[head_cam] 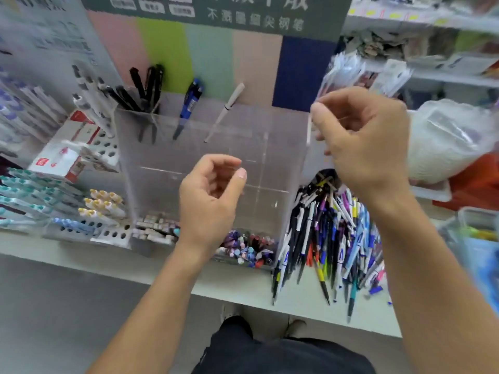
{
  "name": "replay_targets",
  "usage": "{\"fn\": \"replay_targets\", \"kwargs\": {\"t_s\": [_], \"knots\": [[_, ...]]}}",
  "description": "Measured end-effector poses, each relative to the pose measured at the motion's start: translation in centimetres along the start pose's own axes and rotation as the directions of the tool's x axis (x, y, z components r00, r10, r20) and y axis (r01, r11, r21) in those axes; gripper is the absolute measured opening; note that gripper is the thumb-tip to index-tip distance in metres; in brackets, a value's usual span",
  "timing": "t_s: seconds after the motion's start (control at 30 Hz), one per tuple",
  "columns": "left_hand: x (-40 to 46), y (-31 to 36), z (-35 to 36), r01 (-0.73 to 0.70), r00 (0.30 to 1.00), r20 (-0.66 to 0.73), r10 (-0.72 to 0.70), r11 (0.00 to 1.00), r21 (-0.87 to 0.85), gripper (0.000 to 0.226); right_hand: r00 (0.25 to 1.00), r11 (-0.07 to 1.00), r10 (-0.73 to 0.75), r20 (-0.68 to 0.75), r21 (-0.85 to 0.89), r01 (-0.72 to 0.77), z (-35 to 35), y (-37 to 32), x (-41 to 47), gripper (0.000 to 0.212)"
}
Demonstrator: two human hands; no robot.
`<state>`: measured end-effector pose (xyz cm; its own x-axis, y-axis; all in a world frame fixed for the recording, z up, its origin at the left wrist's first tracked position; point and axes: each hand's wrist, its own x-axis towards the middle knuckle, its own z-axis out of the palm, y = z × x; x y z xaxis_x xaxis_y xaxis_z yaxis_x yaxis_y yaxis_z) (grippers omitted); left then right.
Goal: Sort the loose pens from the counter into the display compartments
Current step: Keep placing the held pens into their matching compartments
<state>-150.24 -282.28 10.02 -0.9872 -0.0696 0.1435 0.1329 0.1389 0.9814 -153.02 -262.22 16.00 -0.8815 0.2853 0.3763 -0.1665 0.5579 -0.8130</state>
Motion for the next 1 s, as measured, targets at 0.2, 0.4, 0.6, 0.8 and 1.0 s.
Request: {"fn": "replay_targets", "kwargs": {"t_s": [0.2,0.4,0.6,0.8,1.0], "knots": [[-8.8,-4.7,13.2,0.13,0.655,0.662,-0.363,0.918,0.375,0.044,0.541,0.527,0.84,0.038,-0.297,-0.797,-8.1,17.6,-10.4,0.037],[-9.9,-12.7,19.7,0.24,0.666,0.241,-0.706,0.508,0.827,0.113,0.466,0.443,0.885,0.001,-0.314,-0.84,-6.2,20.9,-17.2,0.052],[-9.5,-14.2,21.7,0.326,0.732,0.055,-0.679,0.421,0.846,0.106,0.555,0.564,0.82,0.138,-0.362,-0.742,-3.1,20.8,-19.4,0.023],[-7.8,-14.6,17.9,0.179,0.702,0.309,-0.642,0.579,0.796,0.083,0.313,0.544,0.801,0.511,-0.401,-0.737,0.4,20.9,-21.1,0.032],[-7.0,-13.4,13.3,0.155,0.658,0.485,-0.576,0.734,0.662,0.067,0.391,0.658,0.734,0.555,-0.438,-0.612,4.6,20.9,-20.7,0.042]]}}
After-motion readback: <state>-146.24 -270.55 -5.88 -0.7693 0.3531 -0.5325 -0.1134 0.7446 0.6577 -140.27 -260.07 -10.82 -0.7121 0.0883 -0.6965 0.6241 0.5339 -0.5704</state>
